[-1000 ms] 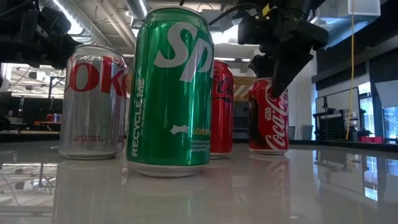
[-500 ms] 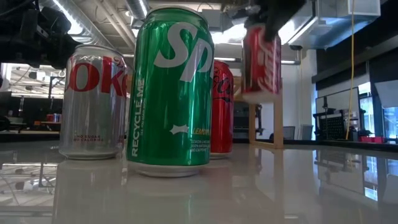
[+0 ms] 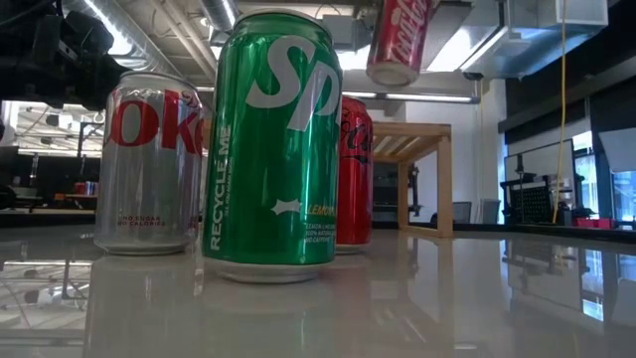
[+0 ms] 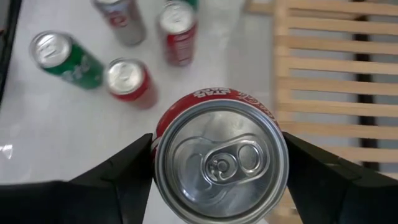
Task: Place canned beverage on shelf
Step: Put the right/white red soda can on the shelf
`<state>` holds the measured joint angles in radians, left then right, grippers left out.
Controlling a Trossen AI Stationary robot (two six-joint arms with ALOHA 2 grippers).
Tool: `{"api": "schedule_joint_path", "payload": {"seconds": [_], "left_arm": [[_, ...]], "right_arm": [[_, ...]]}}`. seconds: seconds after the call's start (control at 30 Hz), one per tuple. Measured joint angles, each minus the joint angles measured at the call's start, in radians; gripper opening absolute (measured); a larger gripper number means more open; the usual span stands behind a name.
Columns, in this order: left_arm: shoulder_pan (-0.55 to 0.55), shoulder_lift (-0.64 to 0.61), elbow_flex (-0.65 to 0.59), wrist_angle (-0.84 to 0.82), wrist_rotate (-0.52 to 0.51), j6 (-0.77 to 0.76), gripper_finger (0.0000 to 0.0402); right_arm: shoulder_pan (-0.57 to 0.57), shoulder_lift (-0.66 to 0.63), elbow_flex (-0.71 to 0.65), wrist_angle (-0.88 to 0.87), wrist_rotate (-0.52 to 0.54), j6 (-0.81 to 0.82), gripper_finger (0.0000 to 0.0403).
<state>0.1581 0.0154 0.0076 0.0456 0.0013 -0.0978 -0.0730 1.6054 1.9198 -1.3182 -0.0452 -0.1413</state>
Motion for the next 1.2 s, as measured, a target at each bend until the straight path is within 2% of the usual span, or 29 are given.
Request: {"api": "schedule_joint_path", "payload": {"seconds": [0.47,0.7,0.87,1.2], "left_arm": [[0.000,0.000,0.000,0.000,0.000,0.000,0.0000],[0.000,0.000,0.000,0.000,0.000,0.000,0.0000],[0.000,0.000,0.000,0.000,0.000,0.003,0.0000],[0.000,0.000,0.000,0.000,-0.001,0.003,0.0000]], "right_arm": [[-0.331,0.000,0.038,0.022,-0.002,-0.156,0.0293],[-0.480,0.022,0.038,0.134,-0.117,-0.196,0.0292],[-0.525,0.087,0.038,0.163,-0.173,-0.232,0.0289],[-0.545,0.203,0.064,0.219,-0.108,-0.293,0.0288]]}}
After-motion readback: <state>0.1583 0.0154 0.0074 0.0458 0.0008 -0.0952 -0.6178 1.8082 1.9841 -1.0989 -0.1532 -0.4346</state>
